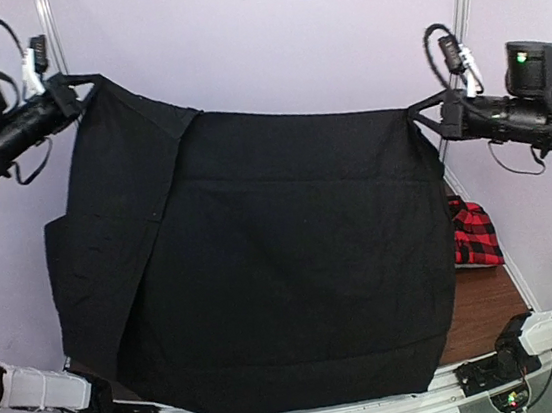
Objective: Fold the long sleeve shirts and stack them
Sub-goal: Flatten out the crumpled shirt at the center of the board.
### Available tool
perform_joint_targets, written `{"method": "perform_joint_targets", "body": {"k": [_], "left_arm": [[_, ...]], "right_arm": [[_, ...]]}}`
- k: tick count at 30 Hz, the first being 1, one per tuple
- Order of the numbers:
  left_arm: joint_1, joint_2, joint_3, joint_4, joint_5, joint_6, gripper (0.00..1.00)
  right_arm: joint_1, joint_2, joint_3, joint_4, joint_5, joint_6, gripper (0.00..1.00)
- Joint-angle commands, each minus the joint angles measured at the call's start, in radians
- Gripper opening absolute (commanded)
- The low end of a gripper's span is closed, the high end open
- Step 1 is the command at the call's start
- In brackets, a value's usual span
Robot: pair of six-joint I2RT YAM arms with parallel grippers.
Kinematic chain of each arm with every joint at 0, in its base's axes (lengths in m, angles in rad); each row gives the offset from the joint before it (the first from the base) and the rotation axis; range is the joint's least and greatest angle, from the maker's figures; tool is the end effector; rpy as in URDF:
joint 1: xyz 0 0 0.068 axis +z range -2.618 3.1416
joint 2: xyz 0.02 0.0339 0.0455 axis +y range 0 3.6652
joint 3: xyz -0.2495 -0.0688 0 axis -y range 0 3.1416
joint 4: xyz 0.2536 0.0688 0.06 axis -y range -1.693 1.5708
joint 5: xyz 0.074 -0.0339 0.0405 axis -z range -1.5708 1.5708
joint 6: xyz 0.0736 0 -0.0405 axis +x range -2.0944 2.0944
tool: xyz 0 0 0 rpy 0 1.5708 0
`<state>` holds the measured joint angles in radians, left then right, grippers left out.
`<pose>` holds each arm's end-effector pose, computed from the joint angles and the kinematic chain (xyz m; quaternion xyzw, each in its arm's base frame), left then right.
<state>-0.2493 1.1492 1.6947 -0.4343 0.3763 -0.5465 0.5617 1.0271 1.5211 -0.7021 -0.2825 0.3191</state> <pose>0.2309 -0.0867 0.5398 0.0409 0.6684 -0.3987 0.6266 0.1815 0.1384 0.4702 -0.1811 0.7526 0.3647 0.5175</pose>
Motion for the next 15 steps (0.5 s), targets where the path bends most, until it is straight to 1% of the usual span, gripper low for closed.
{"method": "perform_joint_targets", "body": {"k": [1, 3, 6, 9, 11, 13, 15], "left_arm": [[0.007, 0.212, -0.049, 0.106, -0.227, 0.082, 0.00], [0.008, 0.311, -0.050, 0.149, -0.283, 0.099, 0.00], [0.017, 0.488, -0.025, 0.186, -0.316, 0.112, 0.00], [0.031, 0.670, 0.003, 0.222, -0.329, 0.110, 0.00], [0.037, 0.789, 0.022, 0.252, -0.321, 0.094, 0.00], [0.039, 0.862, 0.041, 0.278, -0.304, 0.087, 0.00], [0.041, 0.911, 0.059, 0.295, -0.267, 0.078, 0.00]], "right_arm": [[-0.046, 0.198, -0.035, 0.054, 0.314, -0.072, 0.00], [-0.081, 0.308, -0.023, 0.134, 0.328, -0.112, 0.00], [-0.119, 0.504, 0.050, 0.206, 0.323, -0.164, 0.00], [-0.153, 0.732, 0.163, 0.234, 0.327, -0.196, 0.00], [-0.172, 0.852, 0.230, 0.239, 0.341, -0.209, 0.00], [-0.186, 0.948, 0.295, 0.239, 0.343, -0.212, 0.00], [-0.189, 1.015, 0.356, 0.227, 0.331, -0.218, 0.14]]}}
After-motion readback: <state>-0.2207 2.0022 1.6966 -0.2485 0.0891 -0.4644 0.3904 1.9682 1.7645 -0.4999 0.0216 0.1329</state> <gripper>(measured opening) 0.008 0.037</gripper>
